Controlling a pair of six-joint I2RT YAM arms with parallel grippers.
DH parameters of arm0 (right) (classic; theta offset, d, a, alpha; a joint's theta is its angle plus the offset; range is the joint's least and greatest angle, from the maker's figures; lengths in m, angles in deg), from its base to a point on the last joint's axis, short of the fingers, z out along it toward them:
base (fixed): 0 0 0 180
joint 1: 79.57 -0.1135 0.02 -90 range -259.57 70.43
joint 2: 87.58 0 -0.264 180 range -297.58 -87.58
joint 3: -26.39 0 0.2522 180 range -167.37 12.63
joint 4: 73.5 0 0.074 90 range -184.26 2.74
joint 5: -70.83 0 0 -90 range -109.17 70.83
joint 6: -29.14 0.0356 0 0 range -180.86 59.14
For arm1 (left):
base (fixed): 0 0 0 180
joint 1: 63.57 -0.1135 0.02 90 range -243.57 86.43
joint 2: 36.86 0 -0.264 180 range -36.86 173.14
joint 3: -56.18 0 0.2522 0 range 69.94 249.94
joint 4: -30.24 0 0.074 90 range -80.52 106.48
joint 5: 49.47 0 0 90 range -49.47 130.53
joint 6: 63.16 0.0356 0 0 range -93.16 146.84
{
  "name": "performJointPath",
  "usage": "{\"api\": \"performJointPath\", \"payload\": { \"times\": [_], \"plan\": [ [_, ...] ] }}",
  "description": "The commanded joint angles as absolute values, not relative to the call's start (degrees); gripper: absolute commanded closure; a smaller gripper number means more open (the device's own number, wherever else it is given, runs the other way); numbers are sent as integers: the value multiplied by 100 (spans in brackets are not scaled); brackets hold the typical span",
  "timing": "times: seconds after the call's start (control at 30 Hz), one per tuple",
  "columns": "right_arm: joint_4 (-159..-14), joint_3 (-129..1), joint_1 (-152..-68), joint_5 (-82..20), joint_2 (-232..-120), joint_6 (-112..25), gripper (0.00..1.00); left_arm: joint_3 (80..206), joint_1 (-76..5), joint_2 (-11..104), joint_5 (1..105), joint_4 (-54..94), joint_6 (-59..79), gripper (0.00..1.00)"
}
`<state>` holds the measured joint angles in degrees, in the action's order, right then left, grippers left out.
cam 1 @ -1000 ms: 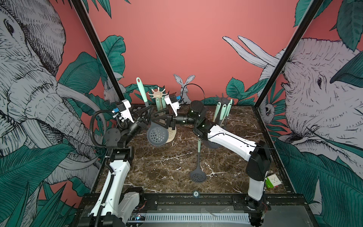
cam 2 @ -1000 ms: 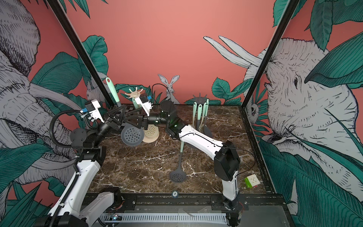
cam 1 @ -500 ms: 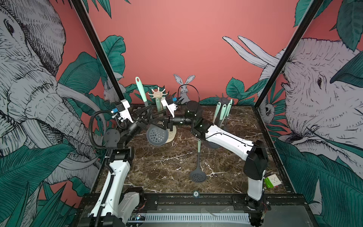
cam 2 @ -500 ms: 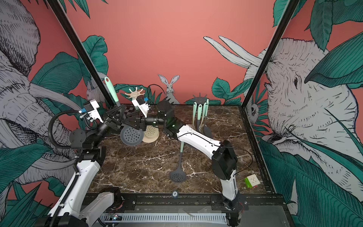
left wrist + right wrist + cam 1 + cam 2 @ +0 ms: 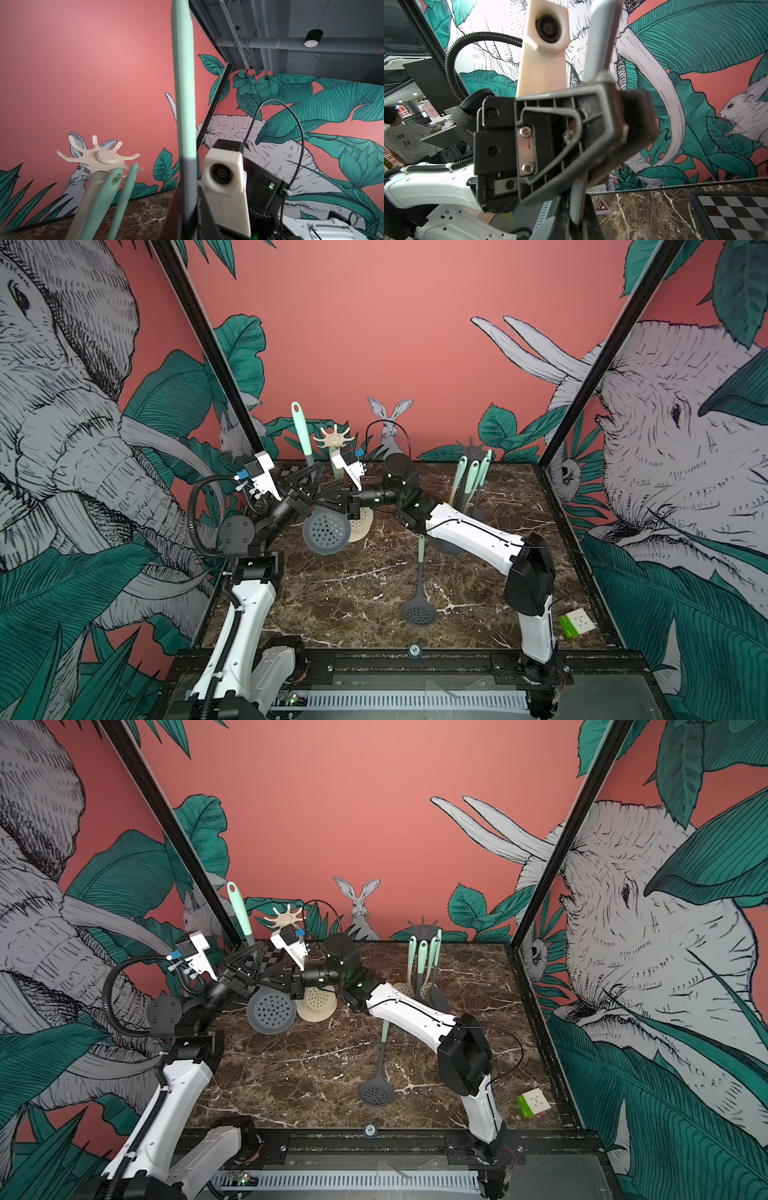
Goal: Hang the skimmer on the kitchen utensil rack
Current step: Pick up the skimmer from the center of the board.
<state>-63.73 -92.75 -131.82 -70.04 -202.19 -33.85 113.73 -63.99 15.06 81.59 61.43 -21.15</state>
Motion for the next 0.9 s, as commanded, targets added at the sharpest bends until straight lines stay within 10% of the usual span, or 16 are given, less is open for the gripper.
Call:
{"api": "performJointPath", "payload": {
  "times": [0.0,0.27,0.87],
  "plan": [
    [-6244,-9125,-13186,-6730,-20051,-3531,100,11414,-6392,1126,7993,5816,-1560,86],
    [-6962,-8653,-13196,-5792,-19710,-4331,100,11450,-6391,77,6444,3648,-12,37],
    [-6955,-7744,-13406,-4964,-19593,-4605,100,11045,-6388,-268,5200,3458,227,34]
  ]
}}
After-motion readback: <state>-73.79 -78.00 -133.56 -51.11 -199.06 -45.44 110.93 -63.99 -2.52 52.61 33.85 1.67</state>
